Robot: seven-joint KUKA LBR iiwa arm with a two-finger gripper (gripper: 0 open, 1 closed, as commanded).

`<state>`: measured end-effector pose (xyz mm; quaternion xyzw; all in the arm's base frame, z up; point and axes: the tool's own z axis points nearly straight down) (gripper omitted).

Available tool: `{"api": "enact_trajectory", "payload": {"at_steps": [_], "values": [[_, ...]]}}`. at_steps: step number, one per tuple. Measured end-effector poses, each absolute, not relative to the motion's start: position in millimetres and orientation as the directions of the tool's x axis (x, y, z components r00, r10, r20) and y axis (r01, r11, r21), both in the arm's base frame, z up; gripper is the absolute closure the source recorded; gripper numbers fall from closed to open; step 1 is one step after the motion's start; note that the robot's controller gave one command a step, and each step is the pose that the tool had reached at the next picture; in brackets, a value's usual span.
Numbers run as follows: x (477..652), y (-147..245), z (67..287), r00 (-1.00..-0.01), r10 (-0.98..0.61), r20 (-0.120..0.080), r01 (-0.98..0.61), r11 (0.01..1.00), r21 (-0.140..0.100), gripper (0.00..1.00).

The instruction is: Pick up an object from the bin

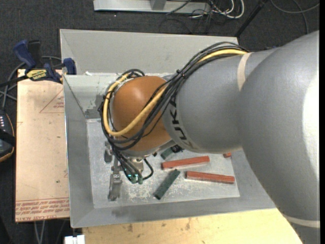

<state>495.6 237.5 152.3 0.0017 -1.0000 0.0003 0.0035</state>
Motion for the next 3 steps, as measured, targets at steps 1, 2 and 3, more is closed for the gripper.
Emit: {"api": "enact_trajectory", "payload": {"at_steps": [1, 2, 3], "values": [[606.6, 170, 66, -0.997, -0.075, -0.004, -0.075, 0.997, -0.001, 0.0], [648.7, 146, 101, -0.862, -0.506, -0.006, -0.506, 0.862, -0.002, 0.0], [656.2, 161, 100, -0.741, -0.672, -0.005, -0.672, 0.741, -0.001, 0.0]]}}
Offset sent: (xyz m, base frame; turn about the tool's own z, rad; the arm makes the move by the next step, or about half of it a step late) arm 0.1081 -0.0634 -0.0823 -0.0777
